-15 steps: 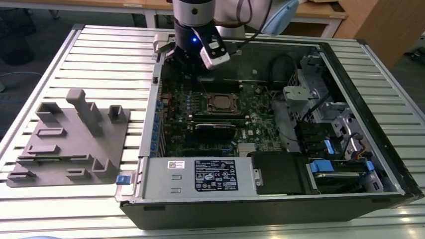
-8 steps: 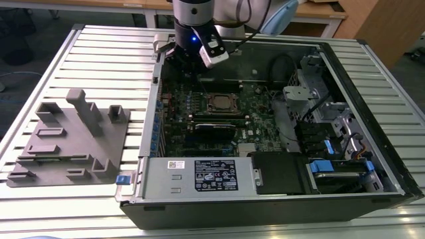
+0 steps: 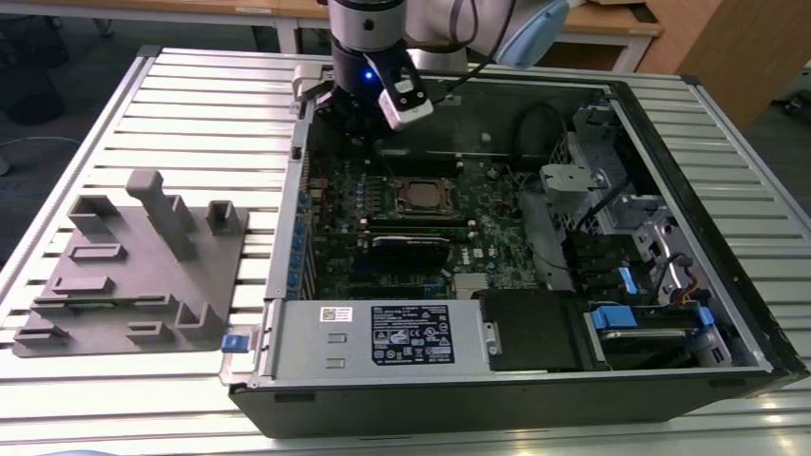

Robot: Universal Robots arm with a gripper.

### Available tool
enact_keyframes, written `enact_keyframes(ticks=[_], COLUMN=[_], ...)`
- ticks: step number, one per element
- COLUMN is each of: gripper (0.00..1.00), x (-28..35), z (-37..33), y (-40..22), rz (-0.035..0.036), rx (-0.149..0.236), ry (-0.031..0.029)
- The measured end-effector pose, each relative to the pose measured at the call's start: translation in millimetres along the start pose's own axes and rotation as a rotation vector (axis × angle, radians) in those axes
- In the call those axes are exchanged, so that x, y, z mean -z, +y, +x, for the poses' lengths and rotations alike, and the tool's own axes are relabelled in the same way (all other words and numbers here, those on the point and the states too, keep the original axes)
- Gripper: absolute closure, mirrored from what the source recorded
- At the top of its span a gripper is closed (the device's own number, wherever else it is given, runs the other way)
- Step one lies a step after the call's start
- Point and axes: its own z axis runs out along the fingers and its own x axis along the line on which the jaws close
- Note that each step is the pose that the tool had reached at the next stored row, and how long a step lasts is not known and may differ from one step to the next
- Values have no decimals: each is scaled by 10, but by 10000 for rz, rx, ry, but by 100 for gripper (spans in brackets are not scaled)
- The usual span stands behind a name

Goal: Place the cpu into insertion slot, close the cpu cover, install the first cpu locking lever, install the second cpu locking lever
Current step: 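Install the first cpu locking lever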

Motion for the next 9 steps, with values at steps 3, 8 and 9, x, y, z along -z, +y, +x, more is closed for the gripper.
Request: enact_keyframes(ticks=[3,8,9], gripper=[89,89,89], x=[-5,-8,-9], z=[1,2,3], y=[1,8,13], rz=[-120,-143,-144], rx=[-3,-4,-4], ry=[-4,-6,-5])
